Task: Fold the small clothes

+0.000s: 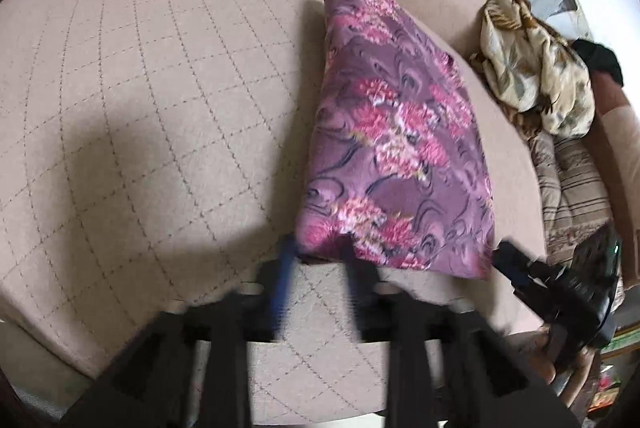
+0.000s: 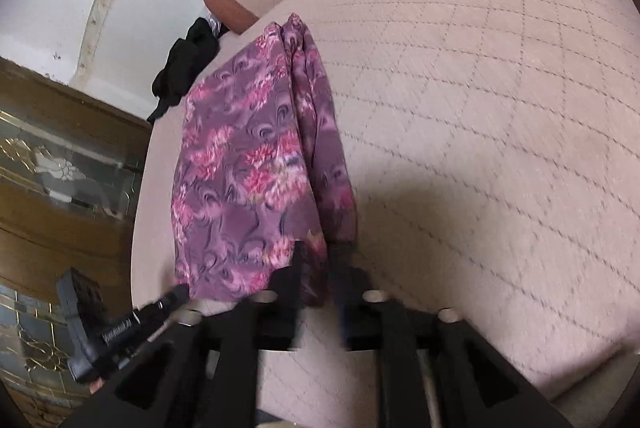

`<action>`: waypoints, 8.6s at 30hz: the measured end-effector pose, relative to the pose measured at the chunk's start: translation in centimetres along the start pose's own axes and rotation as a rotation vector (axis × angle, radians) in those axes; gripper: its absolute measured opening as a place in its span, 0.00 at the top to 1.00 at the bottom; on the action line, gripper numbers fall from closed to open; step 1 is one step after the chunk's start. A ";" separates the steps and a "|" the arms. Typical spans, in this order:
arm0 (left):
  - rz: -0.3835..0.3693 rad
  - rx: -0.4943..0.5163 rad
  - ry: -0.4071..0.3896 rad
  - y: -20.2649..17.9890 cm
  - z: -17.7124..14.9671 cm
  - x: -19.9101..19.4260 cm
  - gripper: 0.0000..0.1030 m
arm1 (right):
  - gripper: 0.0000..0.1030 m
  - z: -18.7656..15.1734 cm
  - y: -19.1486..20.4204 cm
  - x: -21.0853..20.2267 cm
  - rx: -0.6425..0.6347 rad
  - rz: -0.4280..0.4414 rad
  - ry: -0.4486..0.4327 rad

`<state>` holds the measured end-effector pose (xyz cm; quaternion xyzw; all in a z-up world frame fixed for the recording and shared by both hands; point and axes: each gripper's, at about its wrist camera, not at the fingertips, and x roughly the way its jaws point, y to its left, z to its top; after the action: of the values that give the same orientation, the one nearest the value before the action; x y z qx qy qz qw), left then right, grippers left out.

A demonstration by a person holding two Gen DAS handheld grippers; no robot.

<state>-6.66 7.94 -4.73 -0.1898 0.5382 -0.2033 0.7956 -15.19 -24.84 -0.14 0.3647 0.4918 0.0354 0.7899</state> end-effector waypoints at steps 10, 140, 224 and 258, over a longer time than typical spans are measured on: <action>0.033 -0.088 -0.058 -0.3 3.2 -1.4 0.31 | 0.27 3.7 1.5 2.1 -0.041 -0.025 0.075; 0.394 0.260 -0.267 -9.2 -16.0 -13.6 0.20 | 0.17 -14.9 4.3 -11.4 -0.163 -0.207 -0.100; 0.409 0.264 -0.369 -15.5 -19.1 -25.0 0.08 | 0.14 -18.8 15.2 -24.3 -0.427 -0.313 -0.325; 0.416 0.251 -0.377 -15.1 -18.8 -25.5 0.08 | 0.14 -18.2 15.9 -25.0 -0.449 -0.312 -0.345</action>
<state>-34.59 7.10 16.48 -0.0101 0.3792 -0.0624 0.9232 -37.81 -13.71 23.83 0.1022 0.3806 -0.0411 0.9181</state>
